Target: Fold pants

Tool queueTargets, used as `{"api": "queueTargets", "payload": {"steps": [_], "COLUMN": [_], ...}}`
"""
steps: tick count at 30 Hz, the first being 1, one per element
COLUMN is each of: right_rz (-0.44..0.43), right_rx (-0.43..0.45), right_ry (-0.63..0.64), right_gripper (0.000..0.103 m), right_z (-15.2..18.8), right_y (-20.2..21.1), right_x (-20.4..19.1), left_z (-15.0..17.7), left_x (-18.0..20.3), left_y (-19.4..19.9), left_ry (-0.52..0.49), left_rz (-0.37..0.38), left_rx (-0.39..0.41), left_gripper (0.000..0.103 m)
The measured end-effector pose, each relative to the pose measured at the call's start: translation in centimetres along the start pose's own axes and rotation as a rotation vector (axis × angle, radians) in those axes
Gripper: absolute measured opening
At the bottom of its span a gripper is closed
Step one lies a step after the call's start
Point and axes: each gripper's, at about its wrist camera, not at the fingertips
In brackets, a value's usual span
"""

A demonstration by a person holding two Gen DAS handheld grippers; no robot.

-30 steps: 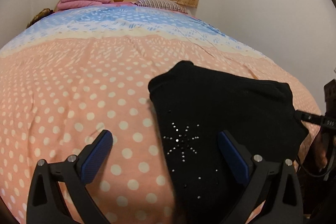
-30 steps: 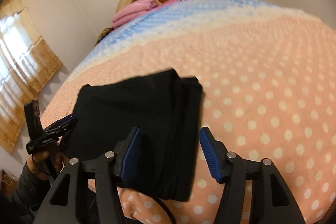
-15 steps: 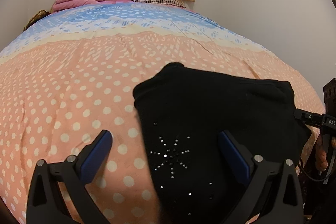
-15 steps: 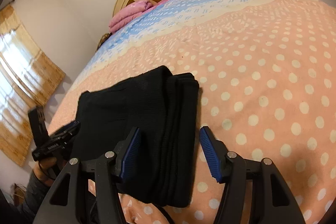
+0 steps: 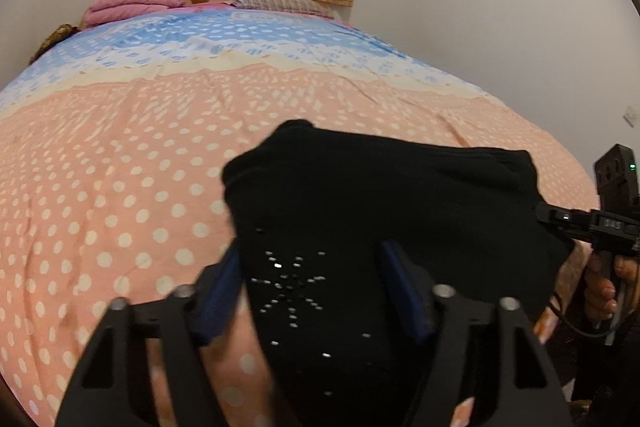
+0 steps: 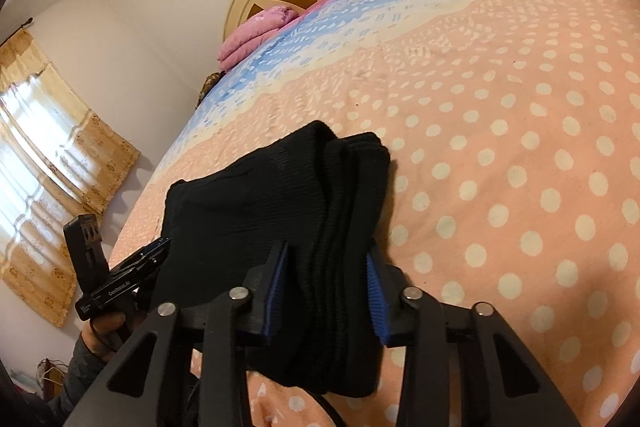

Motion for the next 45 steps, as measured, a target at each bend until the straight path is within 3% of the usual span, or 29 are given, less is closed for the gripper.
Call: {"api": "queueTargets", "payload": {"steps": [3, 5, 8, 14, 20, 31, 36, 39, 41, 42, 44, 45], "right_rz": [-0.006, -0.007, -0.007, -0.055, -0.1, -0.231, -0.219, -0.187, -0.193, -0.195, -0.179, -0.179], "right_rx": [0.013, 0.025, 0.039, 0.041, 0.003, -0.113, -0.183, -0.215, -0.225, -0.232, -0.236, -0.238], "right_ry": [0.018, 0.048, 0.104, 0.19, 0.273, 0.349, 0.346, 0.298, 0.245, 0.229, 0.21, 0.193], "right_gripper": [0.03, 0.028, 0.027, 0.026, 0.026, 0.026, 0.026, 0.026, 0.028, 0.03, 0.036, 0.04], "right_z": [0.1, 0.1, -0.2, -2.7, -5.7, -7.5, -6.1, -5.7, -5.7, -5.8, -5.9, -5.9], "right_y": [0.2, 0.6, 1.2, 1.3, -2.2, -15.5, -21.9, -24.2, -24.5, -24.4, -24.3, -24.2], "right_x": [-0.6, -1.4, -3.0, -6.8, -10.9, -19.3, -20.2, -18.8, -17.4, -16.8, -15.9, -15.6], "left_z": [-0.1, -0.1, -0.3, -1.1, -1.9, -0.7, 1.1, 2.6, 3.5, 3.9, 4.3, 4.5], "left_x": [-0.2, -0.5, -1.0, -2.2, -5.3, -14.9, -17.9, -18.9, -19.1, -19.1, -19.0, -19.1], "left_y": [0.2, 0.4, 1.0, 3.5, 6.2, 11.4, 10.1, 7.4, 6.3, 6.1, 6.2, 6.2], "left_ry": [0.019, 0.039, 0.052, 0.06, 0.099, 0.217, 0.213, 0.215, 0.23, 0.241, 0.258, 0.267], "left_rz": [0.035, 0.063, 0.076, 0.108, 0.061, -0.173, -0.302, -0.332, -0.357, -0.37, -0.394, -0.411], "left_rx": [-0.001, 0.005, 0.014, 0.061, 0.12, 0.182, 0.146, 0.074, 0.061, 0.067, 0.081, 0.084], "left_gripper": [0.05, 0.024, 0.019, 0.017, 0.016, 0.016, 0.016, 0.02, 0.041, 0.043, 0.063, 0.066]}}
Point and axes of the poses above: each gripper's, at about its wrist camera, not at the fingertips, and y roughly against the way its jaws point, x to its right, z to its underside, and after that the axes turned 7 degrees about -z, right-handed
